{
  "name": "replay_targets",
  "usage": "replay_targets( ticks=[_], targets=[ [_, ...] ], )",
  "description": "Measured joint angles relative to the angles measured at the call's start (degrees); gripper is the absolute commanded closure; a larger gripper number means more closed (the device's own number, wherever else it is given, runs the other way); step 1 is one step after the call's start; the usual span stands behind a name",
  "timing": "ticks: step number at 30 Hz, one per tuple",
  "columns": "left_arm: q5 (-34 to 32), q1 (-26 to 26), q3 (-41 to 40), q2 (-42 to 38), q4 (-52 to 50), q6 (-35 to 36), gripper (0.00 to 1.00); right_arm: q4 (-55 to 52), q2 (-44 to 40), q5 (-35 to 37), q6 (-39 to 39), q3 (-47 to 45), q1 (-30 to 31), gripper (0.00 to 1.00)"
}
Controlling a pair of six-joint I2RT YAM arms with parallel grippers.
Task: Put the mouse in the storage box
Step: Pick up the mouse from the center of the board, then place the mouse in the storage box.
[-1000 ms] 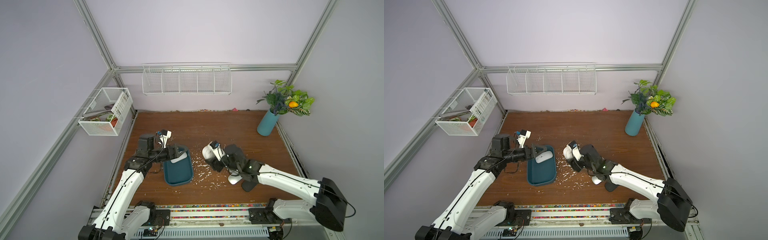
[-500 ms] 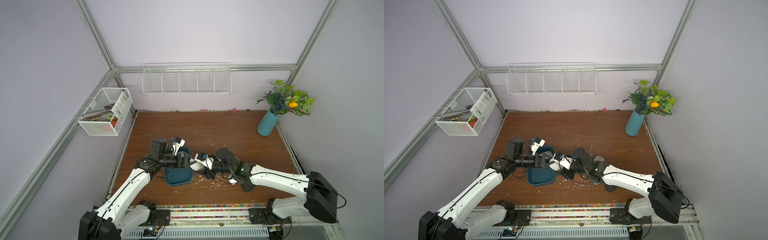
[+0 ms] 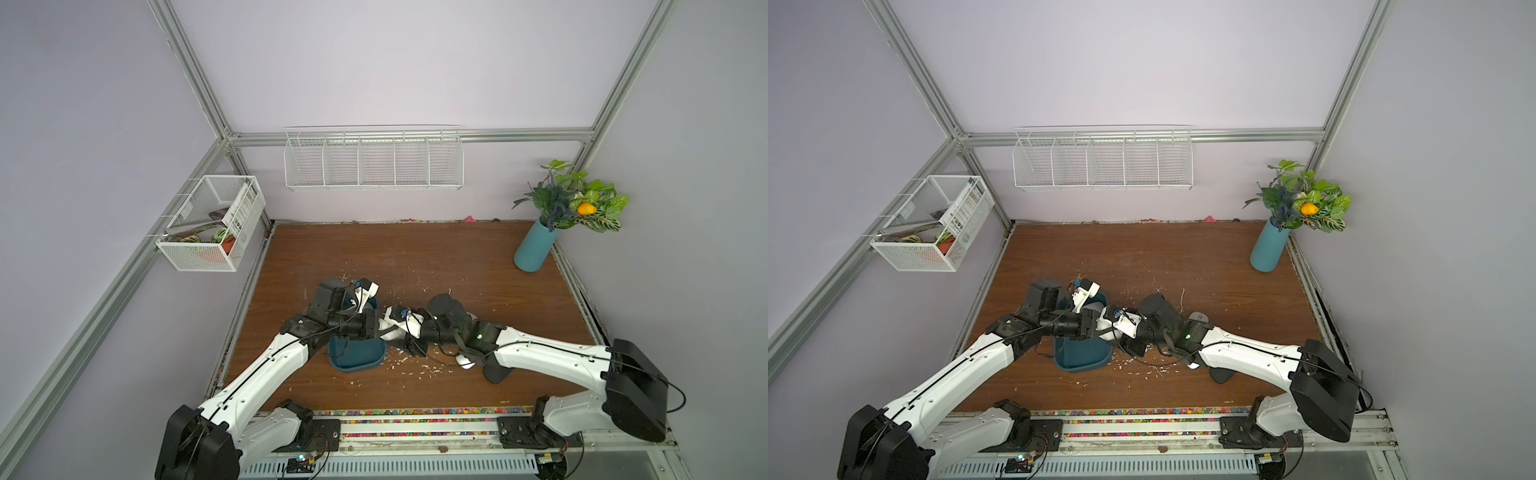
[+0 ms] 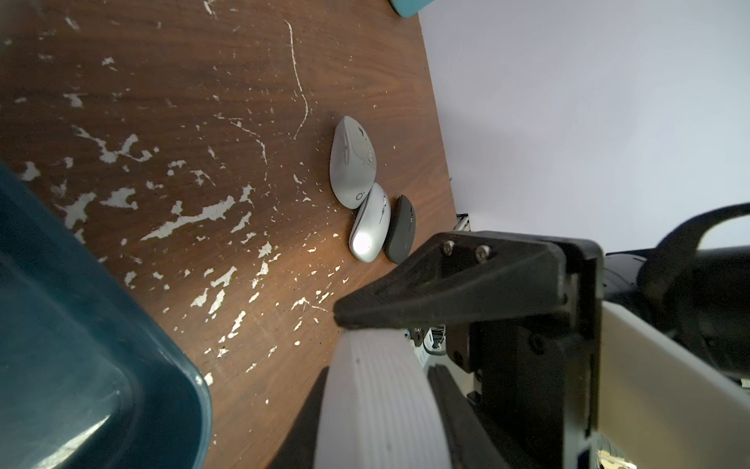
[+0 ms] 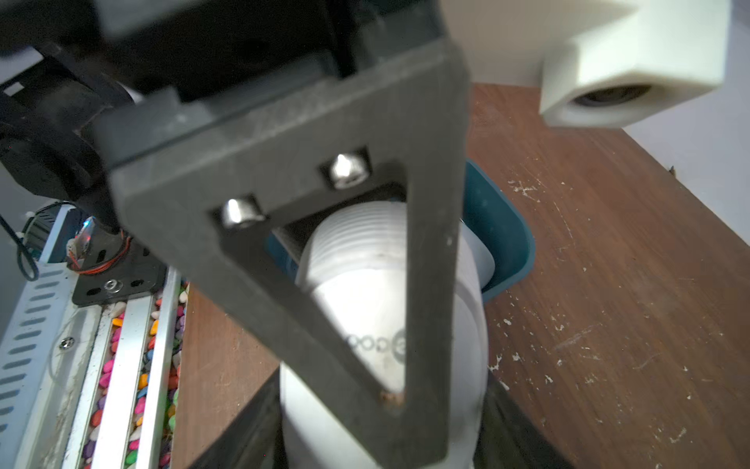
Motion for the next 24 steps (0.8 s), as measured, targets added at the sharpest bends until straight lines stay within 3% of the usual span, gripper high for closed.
replay_targets(
  ticks=[1, 3, 9, 15, 24],
  targets=[
    [-0.3, 0.0, 0.0, -0.3, -0.2, 0.0, 0.96, 0.1, 0.0, 0.1, 0.3, 0.0, 0.1, 0.09],
    [-2.3, -0.1, 0.0, -1.3, -0.4, -0.1, 1.0, 0.7, 0.0, 1.4, 1.4, 0.0, 0.1, 0.02],
    [-14.4, 0.4, 0.0, -5.8, -4.1, -2.2, 0.96, 3.9, -2.8, 7.9, 9.1, -4.2, -2.2, 0.01],
    [-28.1, 8.6, -1.1, -8.2, -11.6, -5.7, 0.97, 4.5, -7.2, 11.2, 20.3, -9.7, -15.0, 0.04],
    [-28.7, 9.0, -6.6, -0.3, -4.6, -7.6, 0.97, 5.0, -10.9, 14.7, 25.7, -15.9, -16.8, 0.05]
  ],
)
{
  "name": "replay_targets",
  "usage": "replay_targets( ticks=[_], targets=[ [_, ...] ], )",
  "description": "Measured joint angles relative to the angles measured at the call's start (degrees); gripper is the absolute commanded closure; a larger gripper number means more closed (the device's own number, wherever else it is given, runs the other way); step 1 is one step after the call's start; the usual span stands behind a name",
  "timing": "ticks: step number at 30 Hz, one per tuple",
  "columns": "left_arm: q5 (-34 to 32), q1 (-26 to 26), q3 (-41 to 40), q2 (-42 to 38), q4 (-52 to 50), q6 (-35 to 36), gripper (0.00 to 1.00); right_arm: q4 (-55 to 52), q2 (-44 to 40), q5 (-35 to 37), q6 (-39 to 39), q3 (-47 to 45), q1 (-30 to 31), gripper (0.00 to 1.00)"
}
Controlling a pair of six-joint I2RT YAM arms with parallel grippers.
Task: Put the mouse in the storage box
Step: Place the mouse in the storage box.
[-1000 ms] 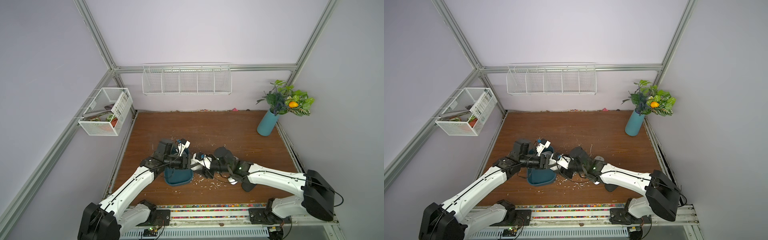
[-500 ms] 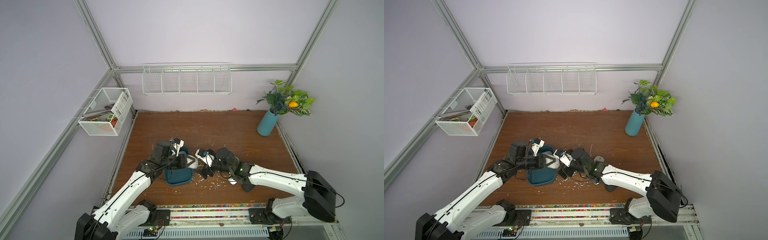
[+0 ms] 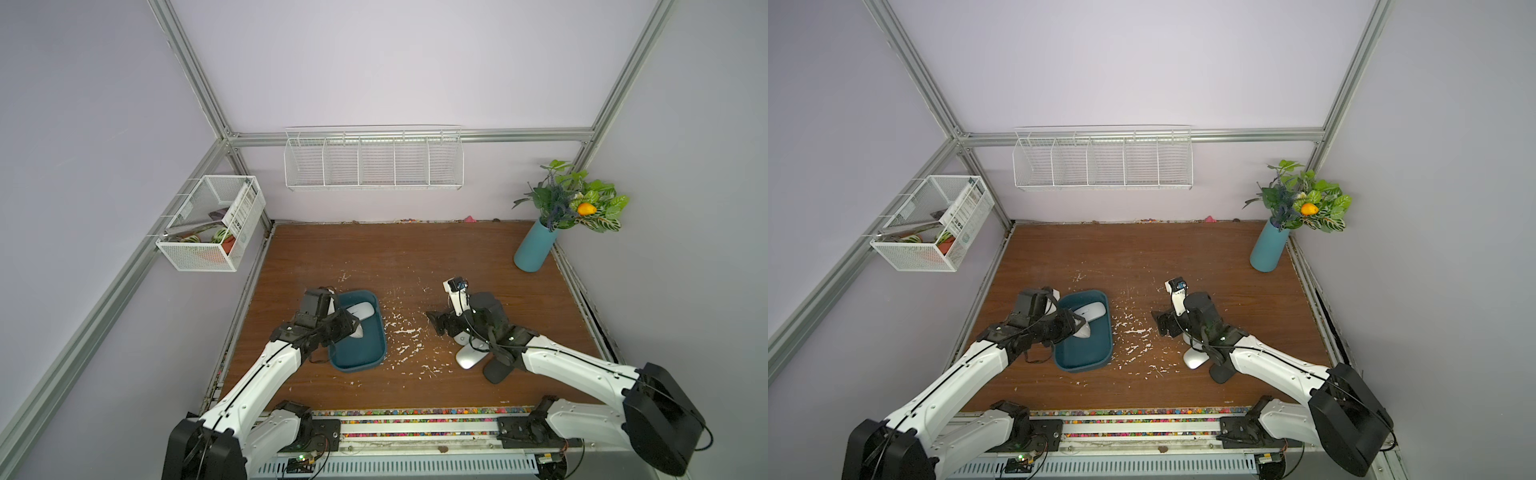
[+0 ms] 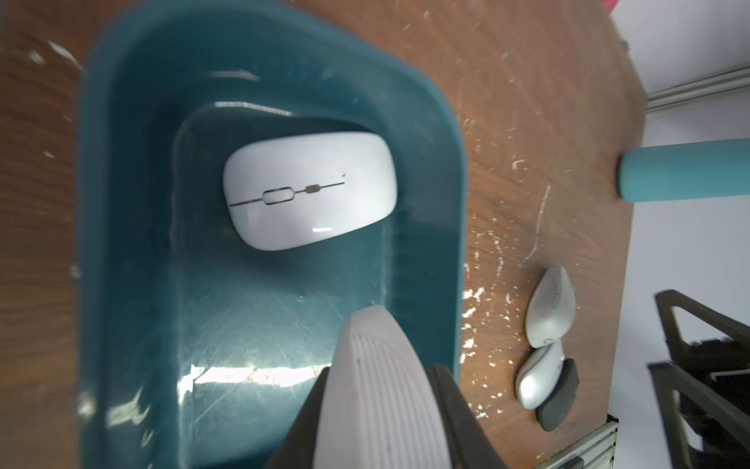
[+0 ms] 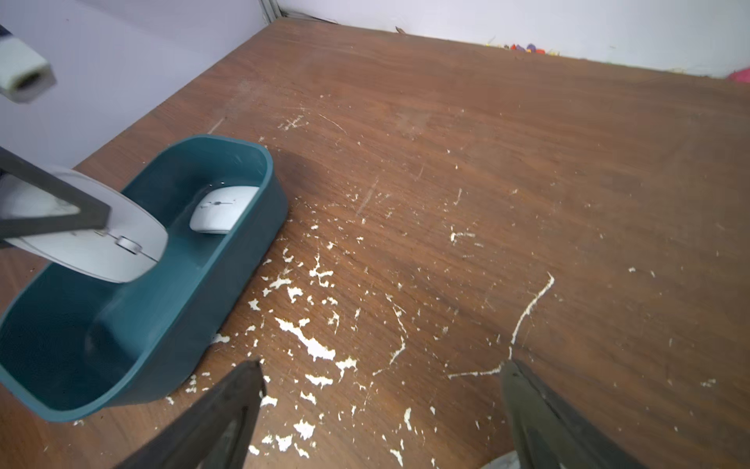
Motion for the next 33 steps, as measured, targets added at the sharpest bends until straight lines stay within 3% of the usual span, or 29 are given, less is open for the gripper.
replay_targets(
  ticks=[7, 11, 17, 20, 26, 33],
  targets=[
    [3.4, 0.0, -1.1, 9.9, 9.0, -0.5, 0.96, -0.2, -0.1, 0.6, 2.2, -0.5, -0.9, 0.05],
    [4.5, 0.0, -2.1, 13.1, 13.4, -0.6, 0.91, -0.2, -0.1, 1.0, 3.0, -0.5, -0.9, 0.05],
    [5.4, 0.0, -2.2, 15.5, 16.7, -0.4, 0.52, -0.2, -0.1, 1.3, 3.3, -0.5, -0.9, 0.05],
    [5.2, 0.0, -2.2, 15.8, 16.5, -0.7, 0.38, -0.2, -0.1, 1.4, 3.5, -0.5, -1.1, 0.05],
    [1.1, 0.0, -2.0, 14.7, 11.4, -0.9, 0.25, -3.0, 0.1, 3.4, 4.8, 0.4, -1.7, 0.04],
    [-6.0, 0.0, 0.6, 10.9, 3.6, -0.9, 0.19, -13.2, 3.6, 9.1, 9.5, 6.6, -3.9, 0.04]
  ],
)
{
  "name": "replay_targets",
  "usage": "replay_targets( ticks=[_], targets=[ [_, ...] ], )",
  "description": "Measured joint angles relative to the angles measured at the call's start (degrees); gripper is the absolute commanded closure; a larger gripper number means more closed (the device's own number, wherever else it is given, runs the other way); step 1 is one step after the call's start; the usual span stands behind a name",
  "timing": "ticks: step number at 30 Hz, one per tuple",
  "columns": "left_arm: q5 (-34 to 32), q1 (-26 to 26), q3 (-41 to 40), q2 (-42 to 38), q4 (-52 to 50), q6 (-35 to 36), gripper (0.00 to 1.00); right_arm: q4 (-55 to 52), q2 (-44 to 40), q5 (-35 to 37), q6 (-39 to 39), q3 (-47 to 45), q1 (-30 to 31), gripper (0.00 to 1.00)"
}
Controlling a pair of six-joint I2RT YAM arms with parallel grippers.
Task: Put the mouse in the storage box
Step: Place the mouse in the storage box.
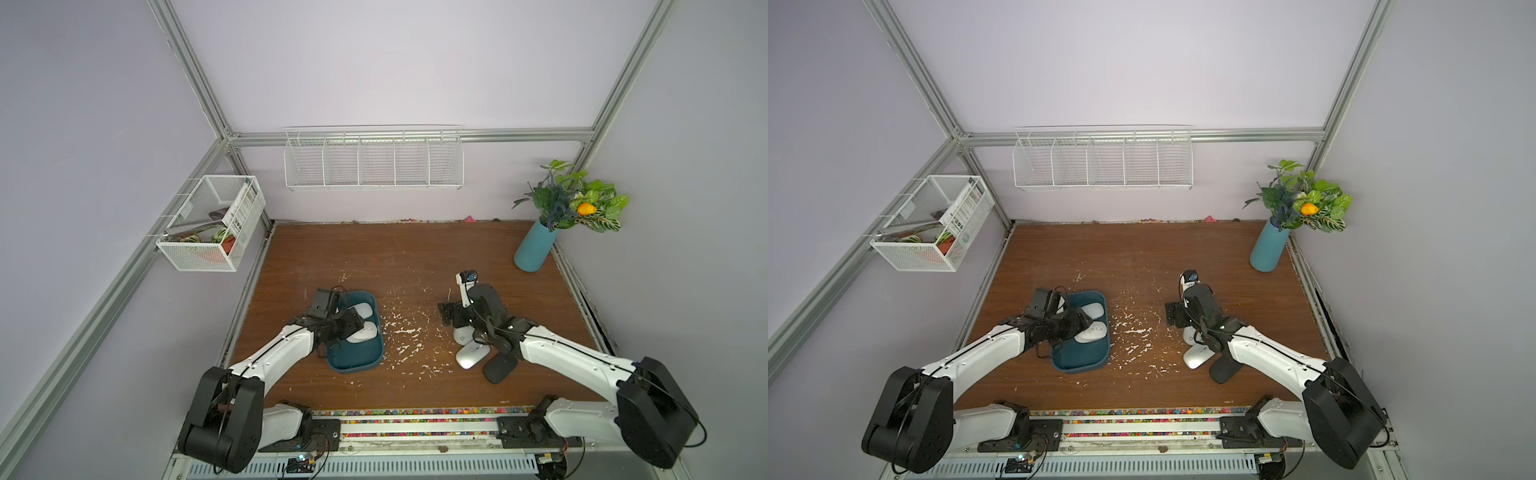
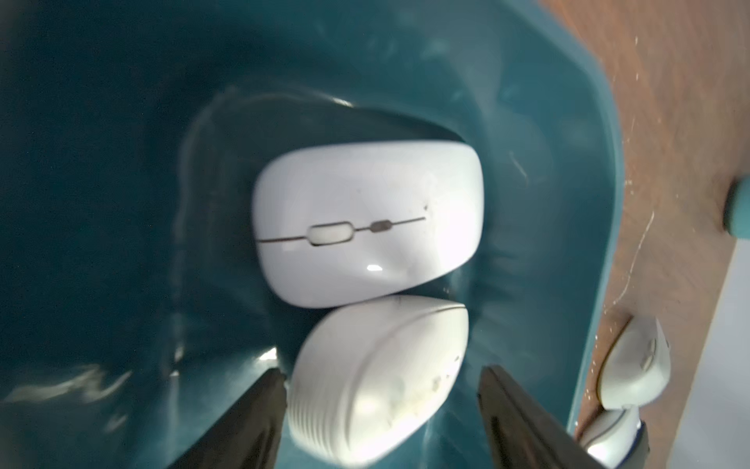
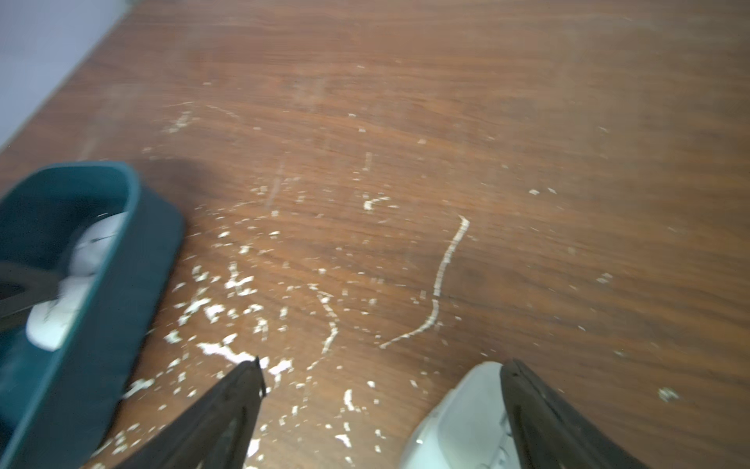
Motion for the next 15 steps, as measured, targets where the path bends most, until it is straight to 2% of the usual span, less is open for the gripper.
replay_targets(
  ticks=[8, 15],
  targets=[
    [-6.2, 0.0, 3.0, -2.4, -6.3, 0.6, 0.17, -17.4, 4.1, 5.3, 9.1, 6.9, -2.8, 0.03],
    [-7.3, 0.0, 3.6, -10.5, -9.3, 1.7, 0.16, -27.5, 9.5, 5.5, 16.2, 9.7, -2.8, 0.02]
  ],
)
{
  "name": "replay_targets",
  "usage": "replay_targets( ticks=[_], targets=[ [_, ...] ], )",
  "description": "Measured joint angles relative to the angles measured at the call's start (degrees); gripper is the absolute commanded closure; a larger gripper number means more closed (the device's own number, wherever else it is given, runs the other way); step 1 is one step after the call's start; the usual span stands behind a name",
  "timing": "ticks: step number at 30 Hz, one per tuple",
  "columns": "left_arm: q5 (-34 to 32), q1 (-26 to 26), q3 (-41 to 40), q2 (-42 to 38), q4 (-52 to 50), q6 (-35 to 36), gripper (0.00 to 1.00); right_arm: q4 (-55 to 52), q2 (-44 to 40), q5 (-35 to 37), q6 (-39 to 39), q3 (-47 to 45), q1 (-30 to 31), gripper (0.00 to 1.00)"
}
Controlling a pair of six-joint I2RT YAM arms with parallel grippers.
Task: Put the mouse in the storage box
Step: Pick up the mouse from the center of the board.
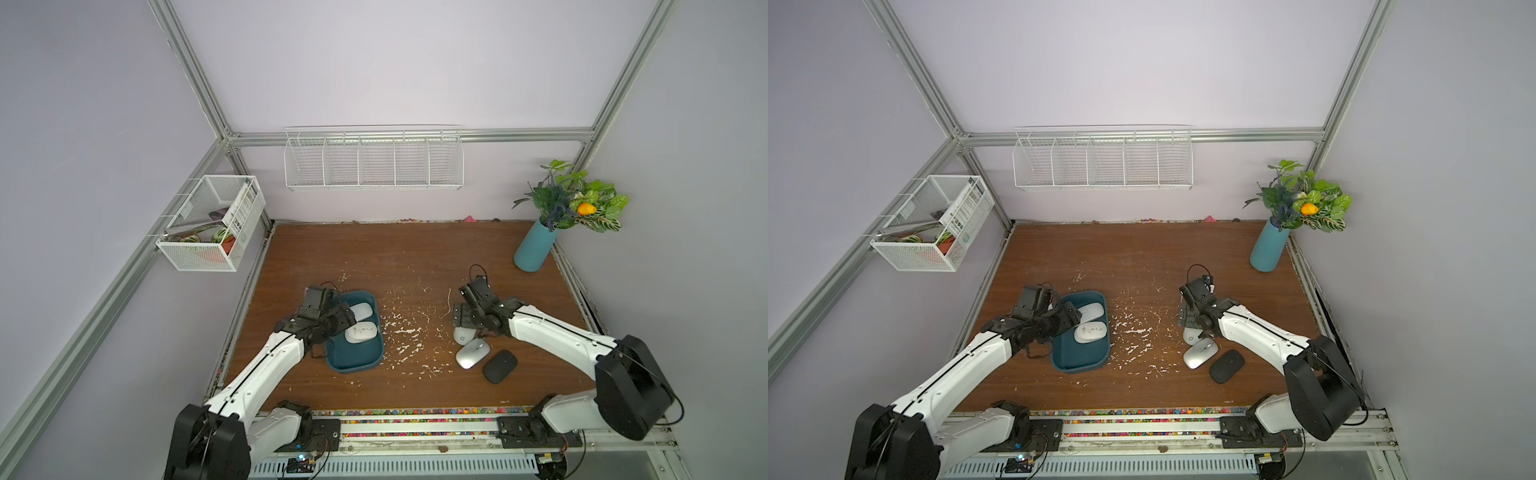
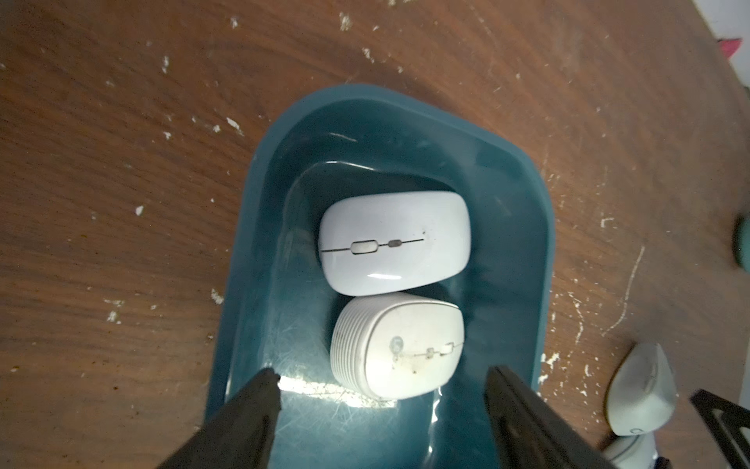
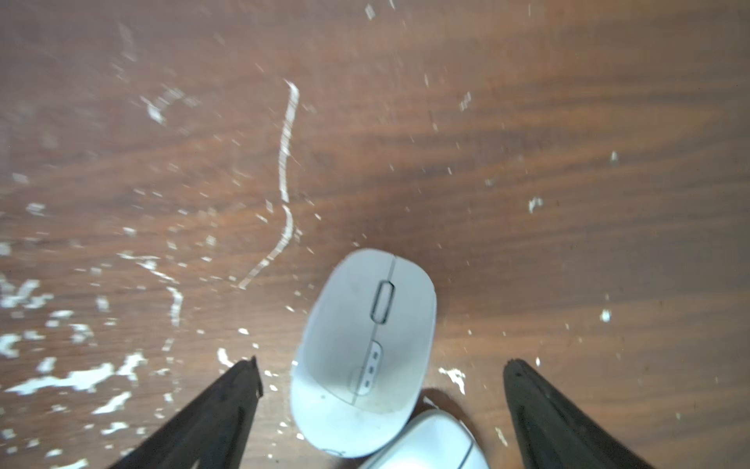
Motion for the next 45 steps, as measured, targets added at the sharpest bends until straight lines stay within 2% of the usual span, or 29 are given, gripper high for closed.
replay_targets(
  ticks=[14, 24, 45],
  targets=[
    [0.4, 0.0, 4.7, -11.7, -4.3, 6.1, 0.13, -4.0, 7.5, -5.5, 7.3, 2.2, -0.1, 0.02],
    [0.1, 0.0, 5.4, -13.1, -5.9, 7.4, 0.13, -5.0, 12.9, -6.8, 10.5, 4.3, -0.1, 0.05],
    [-0.2, 0.0, 5.4, -14.1, -5.9, 7.9, 0.13, -8.6, 16.4, -5.5, 14.1, 8.7, 2.2, 0.11]
  ],
)
